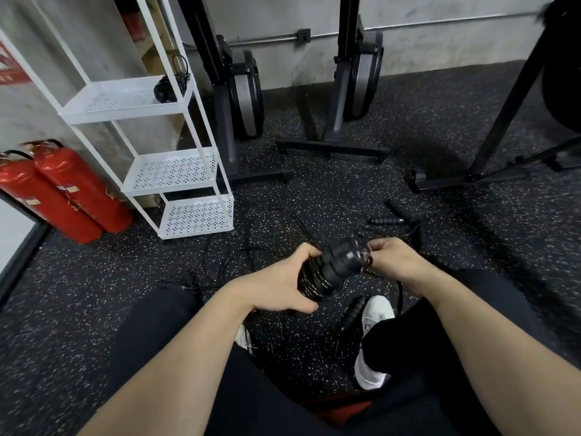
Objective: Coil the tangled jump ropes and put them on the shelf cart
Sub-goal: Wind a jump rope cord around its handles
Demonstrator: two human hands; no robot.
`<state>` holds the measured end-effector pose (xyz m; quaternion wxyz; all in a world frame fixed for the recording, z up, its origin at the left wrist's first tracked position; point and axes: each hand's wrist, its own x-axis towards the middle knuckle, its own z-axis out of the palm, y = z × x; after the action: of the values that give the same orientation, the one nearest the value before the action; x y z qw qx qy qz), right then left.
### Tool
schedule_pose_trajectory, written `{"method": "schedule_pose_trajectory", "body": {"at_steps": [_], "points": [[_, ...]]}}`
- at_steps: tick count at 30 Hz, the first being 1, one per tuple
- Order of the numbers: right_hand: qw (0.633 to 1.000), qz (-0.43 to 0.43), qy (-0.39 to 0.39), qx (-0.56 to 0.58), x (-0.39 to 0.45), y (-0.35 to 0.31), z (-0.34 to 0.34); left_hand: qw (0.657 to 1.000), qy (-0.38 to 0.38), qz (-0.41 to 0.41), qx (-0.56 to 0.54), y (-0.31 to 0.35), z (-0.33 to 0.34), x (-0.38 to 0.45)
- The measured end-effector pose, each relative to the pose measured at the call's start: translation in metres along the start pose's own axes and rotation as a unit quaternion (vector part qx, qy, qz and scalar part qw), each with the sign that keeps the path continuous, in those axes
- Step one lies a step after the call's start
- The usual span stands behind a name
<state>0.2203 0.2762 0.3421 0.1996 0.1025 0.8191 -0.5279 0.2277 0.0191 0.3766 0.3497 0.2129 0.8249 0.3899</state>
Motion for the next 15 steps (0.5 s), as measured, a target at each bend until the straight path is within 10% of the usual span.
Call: {"method": "schedule_pose_trajectory", "body": {"at_steps": [7,15], "points": [[0.999,-0.023,0.029,0.009,-0.002,-0.003,0.016,0.943,0.021,0.011,0.332,-0.001,0.022,0.013],[0.970,-0.109,0.090,-0.198,-0.013,-0.015,0.042,0.911,0.096,-0.071,0.394,-0.008,0.044,0.028]]}}
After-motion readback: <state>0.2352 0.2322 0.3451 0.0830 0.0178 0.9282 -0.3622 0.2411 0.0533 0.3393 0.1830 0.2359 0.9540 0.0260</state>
